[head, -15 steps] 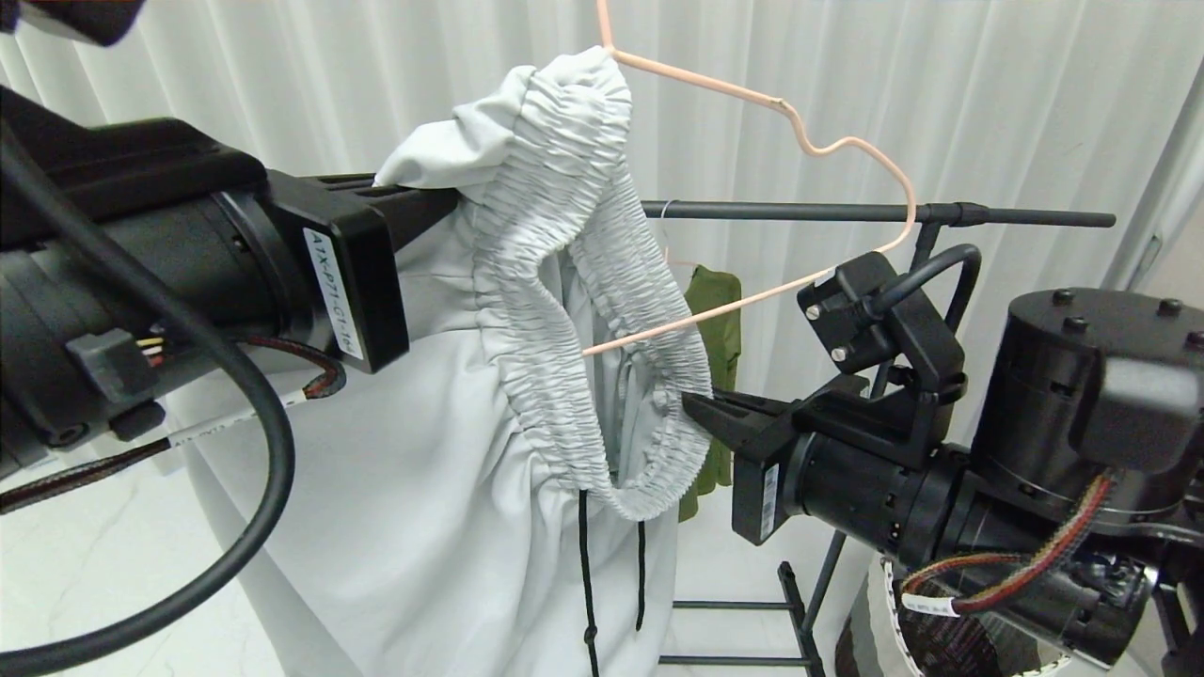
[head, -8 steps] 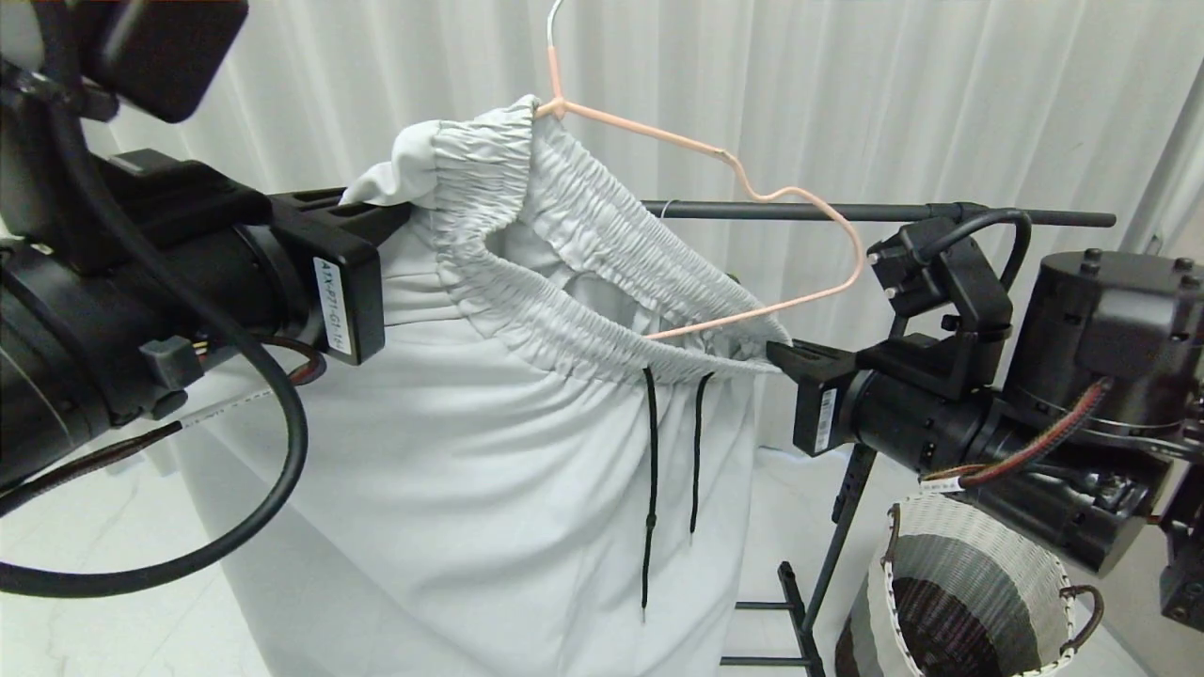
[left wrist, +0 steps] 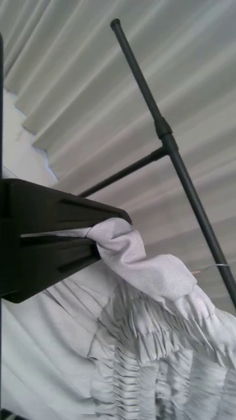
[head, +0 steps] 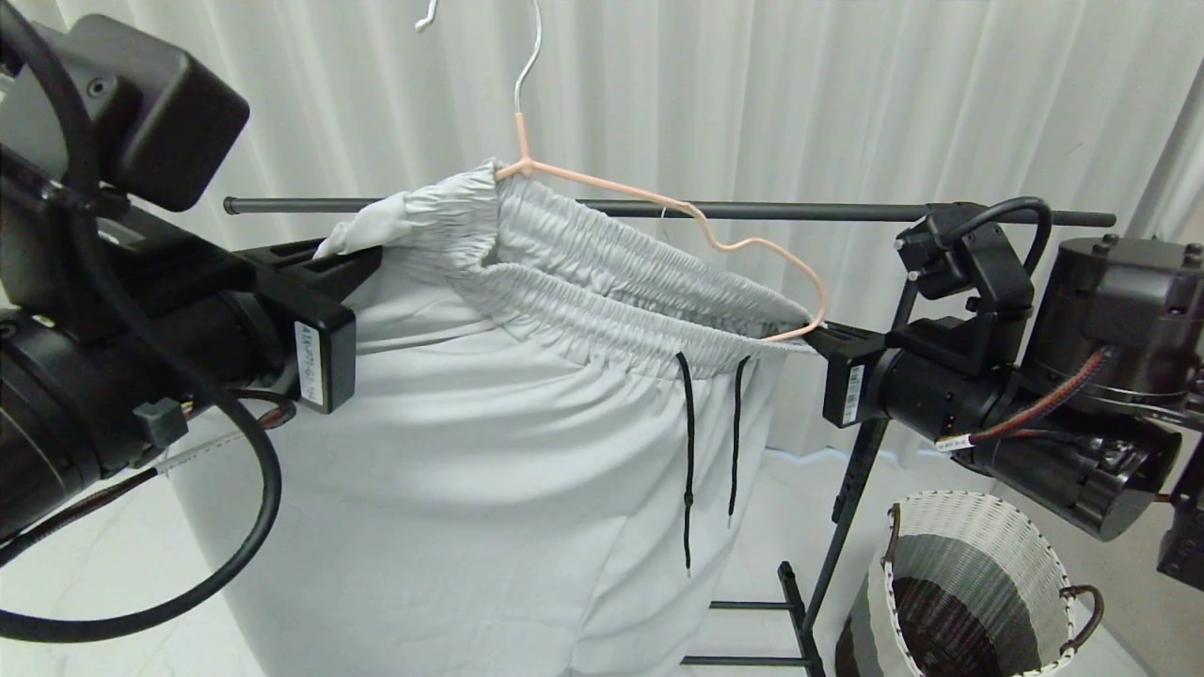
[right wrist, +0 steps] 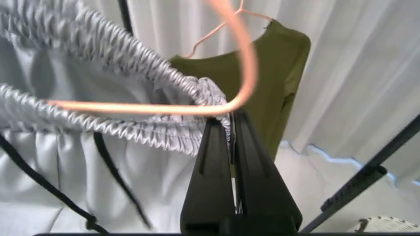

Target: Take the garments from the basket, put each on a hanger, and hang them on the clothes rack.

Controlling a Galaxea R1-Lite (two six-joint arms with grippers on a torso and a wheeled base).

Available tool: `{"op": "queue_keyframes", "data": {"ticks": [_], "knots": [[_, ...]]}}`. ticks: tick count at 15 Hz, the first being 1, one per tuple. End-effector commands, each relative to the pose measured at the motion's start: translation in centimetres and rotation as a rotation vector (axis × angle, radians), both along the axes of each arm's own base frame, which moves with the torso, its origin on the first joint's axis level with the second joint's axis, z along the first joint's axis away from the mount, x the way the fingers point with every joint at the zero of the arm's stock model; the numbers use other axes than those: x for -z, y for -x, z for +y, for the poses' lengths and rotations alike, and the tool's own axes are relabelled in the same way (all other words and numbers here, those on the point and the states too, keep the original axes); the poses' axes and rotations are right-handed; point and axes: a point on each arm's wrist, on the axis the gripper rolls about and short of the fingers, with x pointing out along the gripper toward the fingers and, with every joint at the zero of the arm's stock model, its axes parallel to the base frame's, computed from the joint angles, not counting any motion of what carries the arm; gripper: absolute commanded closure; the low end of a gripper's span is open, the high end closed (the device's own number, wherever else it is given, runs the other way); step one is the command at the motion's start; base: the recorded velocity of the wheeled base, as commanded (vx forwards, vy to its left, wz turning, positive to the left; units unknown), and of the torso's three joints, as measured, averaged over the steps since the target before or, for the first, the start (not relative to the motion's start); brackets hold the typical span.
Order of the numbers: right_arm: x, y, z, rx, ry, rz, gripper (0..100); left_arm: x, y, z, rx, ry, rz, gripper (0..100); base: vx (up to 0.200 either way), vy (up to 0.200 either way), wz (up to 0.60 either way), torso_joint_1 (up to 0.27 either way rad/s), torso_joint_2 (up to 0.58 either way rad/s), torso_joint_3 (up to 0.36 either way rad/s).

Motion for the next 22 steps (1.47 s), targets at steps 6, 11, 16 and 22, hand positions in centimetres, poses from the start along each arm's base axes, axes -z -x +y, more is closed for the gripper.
{"op": "queue_keyframes", "data": {"ticks": [6,11,16,22], "knots": [[-0.2,0.1,-0.2,0.001,0.016,-0.017,100,2.7,1.9,1.8,-0.014,-0.046,0.042,100,0.000,0.000,0.00,0.000,0.00,0.000],[-0.7,0.6,-0.2,-0.020,0.018,-0.038,100,4.2,2.5,2.6,-0.032,-0.067,0.070,100,0.000,0.000,0.00,0.000,0.00,0.000],[-1.5,3.1,1.4,-0.136,0.065,-0.103,100,3.8,1.4,1.8,-0.039,-0.087,0.077,100,0.000,0.000,0.00,0.000,0.00,0.000],[-1.8,7.0,4.0,-0.310,0.075,-0.133,100,2.9,0.3,1.2,-0.048,-0.073,0.066,100,0.000,0.000,0.00,0.000,0.00,0.000]]}}
